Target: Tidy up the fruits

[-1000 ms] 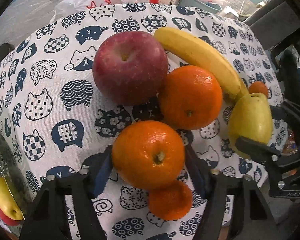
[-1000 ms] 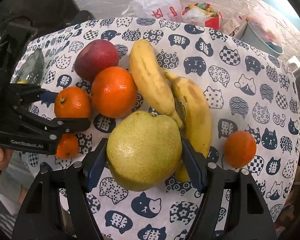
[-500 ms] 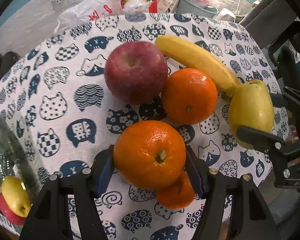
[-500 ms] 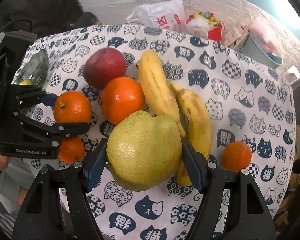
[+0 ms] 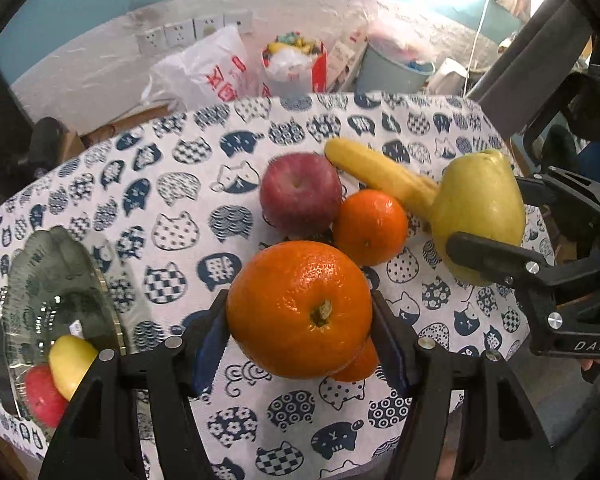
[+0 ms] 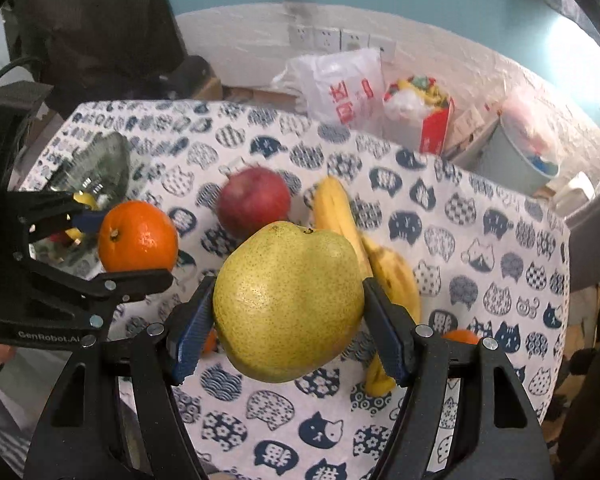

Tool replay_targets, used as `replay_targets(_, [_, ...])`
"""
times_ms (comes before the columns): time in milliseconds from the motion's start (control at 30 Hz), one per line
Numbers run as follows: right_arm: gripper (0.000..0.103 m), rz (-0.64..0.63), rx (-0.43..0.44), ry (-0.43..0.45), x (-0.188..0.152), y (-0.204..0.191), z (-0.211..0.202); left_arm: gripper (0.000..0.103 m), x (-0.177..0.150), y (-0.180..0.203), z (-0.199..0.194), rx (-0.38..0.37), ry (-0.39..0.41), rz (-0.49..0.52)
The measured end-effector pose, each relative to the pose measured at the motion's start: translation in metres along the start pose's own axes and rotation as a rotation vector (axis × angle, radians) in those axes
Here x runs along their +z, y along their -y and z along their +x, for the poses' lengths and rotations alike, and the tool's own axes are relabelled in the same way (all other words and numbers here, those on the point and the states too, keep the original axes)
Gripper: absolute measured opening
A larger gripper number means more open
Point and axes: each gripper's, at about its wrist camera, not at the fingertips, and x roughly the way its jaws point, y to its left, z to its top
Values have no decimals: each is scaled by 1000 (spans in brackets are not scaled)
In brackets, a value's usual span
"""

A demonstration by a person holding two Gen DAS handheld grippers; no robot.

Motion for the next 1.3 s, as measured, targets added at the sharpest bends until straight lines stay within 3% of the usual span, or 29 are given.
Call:
replay_targets(633, [72,-85,61,51,50,-70,-2,67,-23,-73,-49,20,97,-150])
replay_targets(867, [72,-116,97,46,71,-101,12,67,-33,-112,-61,24,125,-232])
replay_targets(1300, [72,-168,185,20,105,-162,50,67,-53,-188,-71,97,154,-365])
